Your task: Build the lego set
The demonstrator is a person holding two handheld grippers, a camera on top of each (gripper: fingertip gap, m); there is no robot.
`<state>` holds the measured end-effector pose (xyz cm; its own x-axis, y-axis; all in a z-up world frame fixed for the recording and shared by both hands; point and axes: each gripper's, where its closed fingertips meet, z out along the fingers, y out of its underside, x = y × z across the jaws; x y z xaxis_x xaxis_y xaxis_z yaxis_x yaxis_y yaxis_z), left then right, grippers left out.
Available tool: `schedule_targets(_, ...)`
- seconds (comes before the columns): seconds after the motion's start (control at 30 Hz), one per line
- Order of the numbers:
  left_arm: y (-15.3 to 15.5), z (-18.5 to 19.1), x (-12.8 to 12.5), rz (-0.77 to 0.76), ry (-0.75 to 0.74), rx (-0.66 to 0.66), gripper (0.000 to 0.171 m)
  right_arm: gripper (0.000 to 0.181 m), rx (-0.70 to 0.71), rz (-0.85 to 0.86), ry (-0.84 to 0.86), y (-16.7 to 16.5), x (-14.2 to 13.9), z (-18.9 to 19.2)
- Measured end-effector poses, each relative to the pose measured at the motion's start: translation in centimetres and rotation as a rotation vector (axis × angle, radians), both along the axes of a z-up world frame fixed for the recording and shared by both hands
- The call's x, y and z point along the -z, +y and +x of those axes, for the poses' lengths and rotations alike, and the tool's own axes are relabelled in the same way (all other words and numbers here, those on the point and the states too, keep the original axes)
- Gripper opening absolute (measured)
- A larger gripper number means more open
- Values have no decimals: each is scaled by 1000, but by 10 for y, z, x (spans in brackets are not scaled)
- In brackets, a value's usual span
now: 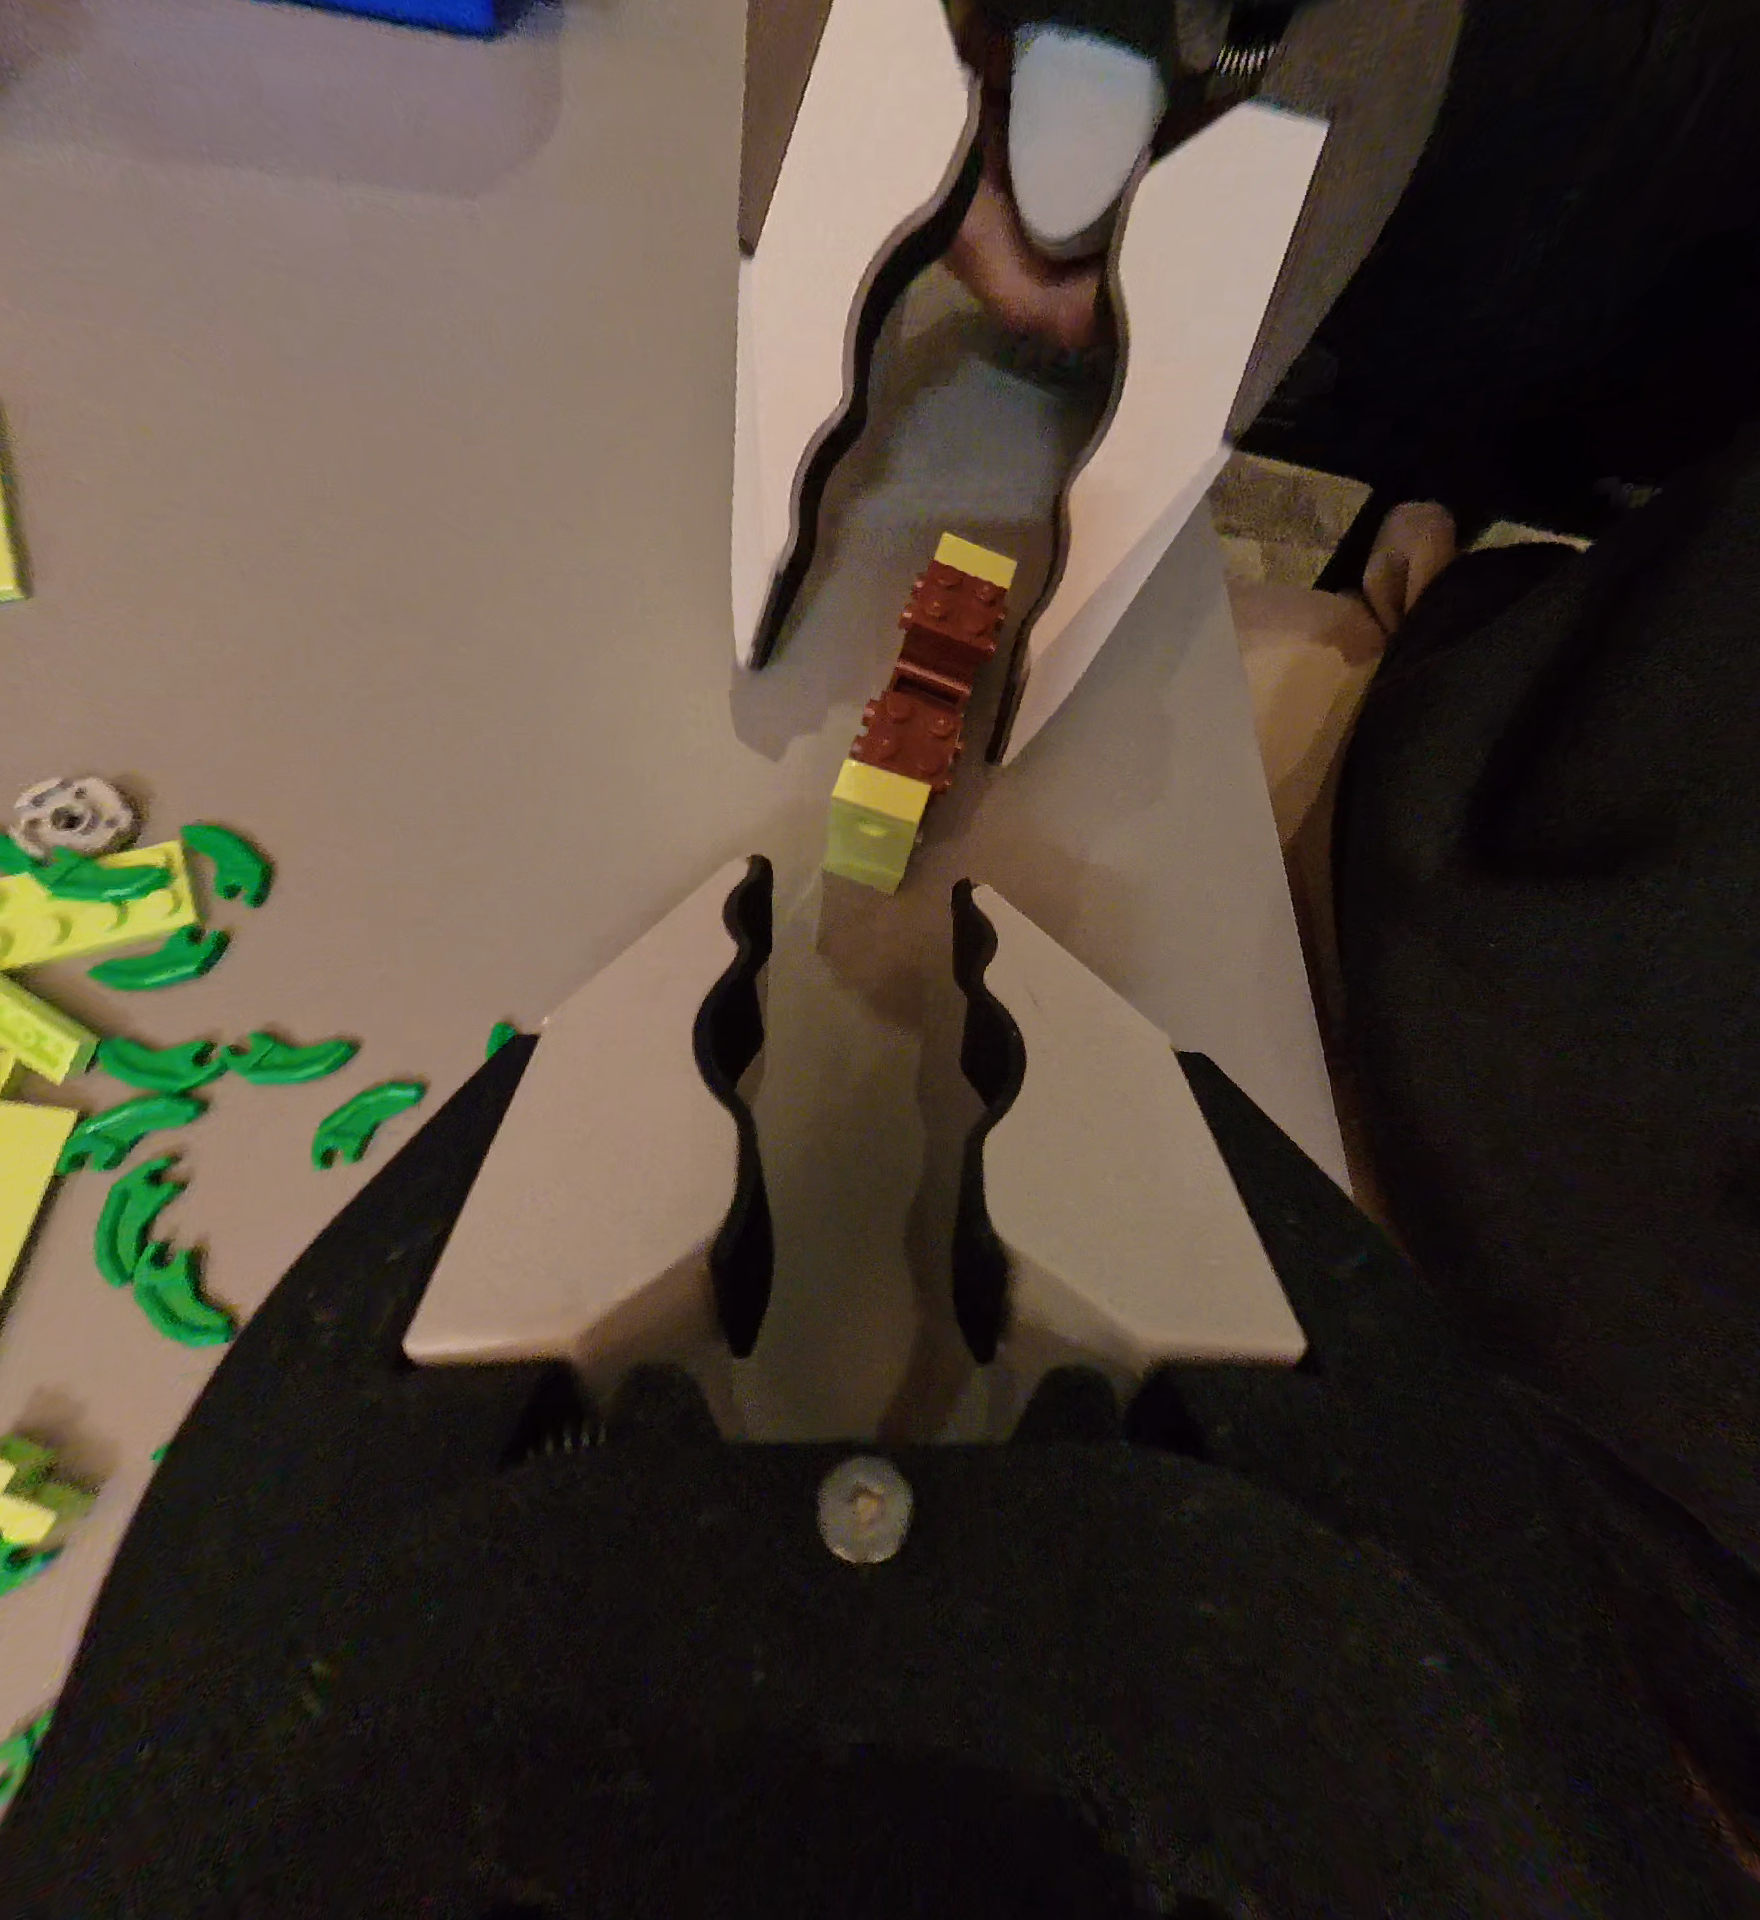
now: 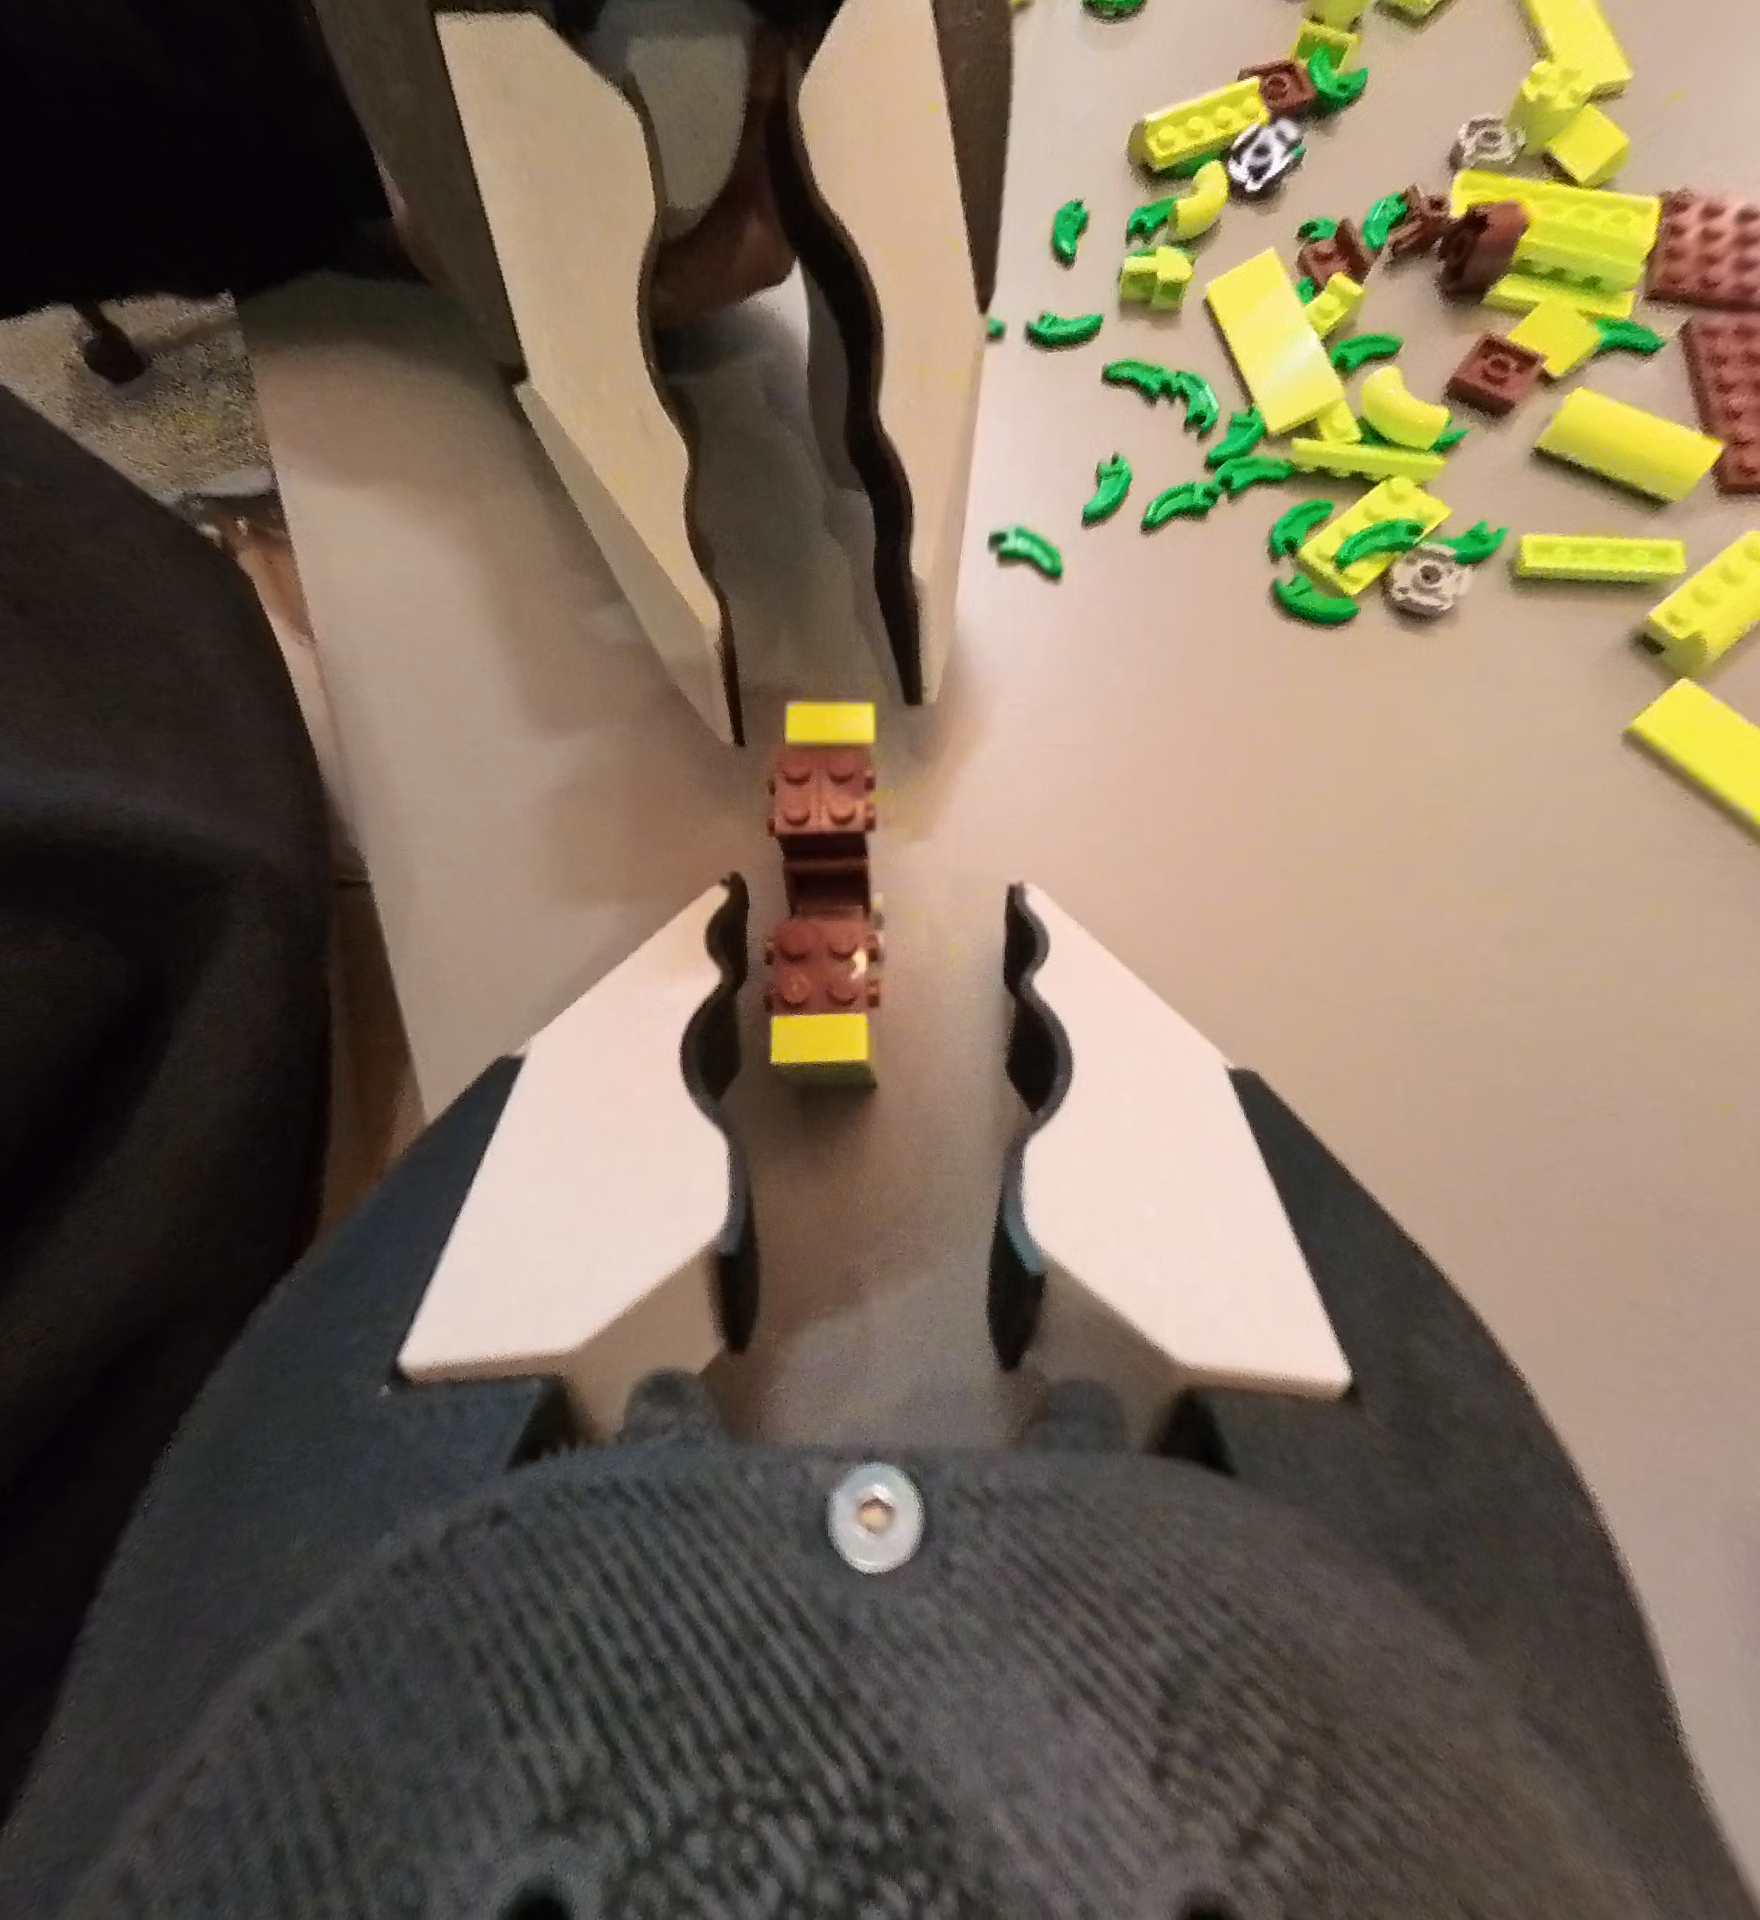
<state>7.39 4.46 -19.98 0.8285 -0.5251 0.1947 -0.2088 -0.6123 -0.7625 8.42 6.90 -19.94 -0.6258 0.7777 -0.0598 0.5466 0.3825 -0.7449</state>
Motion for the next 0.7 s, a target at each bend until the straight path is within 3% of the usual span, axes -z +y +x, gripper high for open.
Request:
schedule_targets(0.13,-1,-4,-5,1,-82,-24,32,41,-12,19,-91,-2,-23,-7)
schedule_targets(0.23,-1,-7,-5,-7,-100,-40,32,29,-64,143,-180,-7,-29,-13)
schedule_targets(0.43,-3,-13,-6,-18,-129,-89,28,26,-140,295,-391,-25,-26,-16)
schedule_targets(0.7,-5,-17,-16,2,-237,-105,27,23,-124,447,-538,-20,-11,-15)
